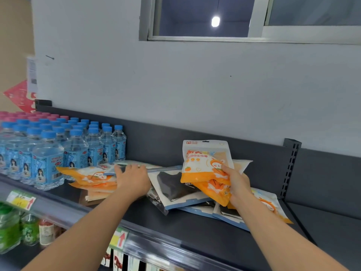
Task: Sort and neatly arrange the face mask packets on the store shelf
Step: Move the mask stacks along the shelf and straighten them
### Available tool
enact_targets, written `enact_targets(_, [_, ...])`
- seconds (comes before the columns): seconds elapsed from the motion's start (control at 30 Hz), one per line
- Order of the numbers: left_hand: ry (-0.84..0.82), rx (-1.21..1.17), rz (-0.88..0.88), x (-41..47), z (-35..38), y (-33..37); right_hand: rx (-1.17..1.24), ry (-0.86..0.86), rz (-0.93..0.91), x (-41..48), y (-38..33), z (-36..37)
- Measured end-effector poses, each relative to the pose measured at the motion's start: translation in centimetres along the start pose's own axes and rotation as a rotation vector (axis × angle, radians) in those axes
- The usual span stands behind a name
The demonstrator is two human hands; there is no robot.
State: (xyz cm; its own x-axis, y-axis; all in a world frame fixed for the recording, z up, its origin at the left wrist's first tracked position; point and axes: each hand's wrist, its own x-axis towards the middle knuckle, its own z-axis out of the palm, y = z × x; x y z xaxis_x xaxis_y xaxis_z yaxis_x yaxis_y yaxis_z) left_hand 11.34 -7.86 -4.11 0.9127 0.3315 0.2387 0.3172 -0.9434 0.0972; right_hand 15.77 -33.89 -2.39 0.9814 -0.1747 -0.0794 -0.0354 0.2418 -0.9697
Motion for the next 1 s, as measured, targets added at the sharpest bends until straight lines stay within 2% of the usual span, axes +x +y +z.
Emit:
enact_targets(0.1, [-0.039, 0.034, -0.004, -0.2, -0.2, -0.8, -0.027, 0.002, 0.009, 0.0, 0.1, 0.5])
enact_targets(0.27, [0.250, 0.126, 0.097, -0.1, -0.8, -1.0, -0.047, 0.020, 0.042, 0.0, 0.3, 0.7])
enact_targets(0.37, [0.359, 0.127, 0.057, 0.5, -1.9, -1.7, -0.021, 0.033, 0.056, 0.1, 0.2, 0.8])
enact_targets(0.53, [0.377, 0.182, -0.116, 1.4, -4.4, -3.5, -0.017, 0.051, 0.082, 0.7, 0.3, 0.6])
enact_targets(0.67, [0.429, 0.101, -0.212, 1.4, -5.4, -3.7, -0.041, 0.051, 0.098, 0.6, 0.7, 0.9])
enact_targets(0.8, [0.506, 0.054, -0.165, 0.7, -5.9, -2.3, -0.035, 0.055, 0.107, 0.6, 0.7, 1.3])
enact_targets(1.0, [0.516, 0.125, -0.117, 0.6, -7.7, -1.8, -0.060, 0.070, 0.022, 0.7, -0.2, 1.1])
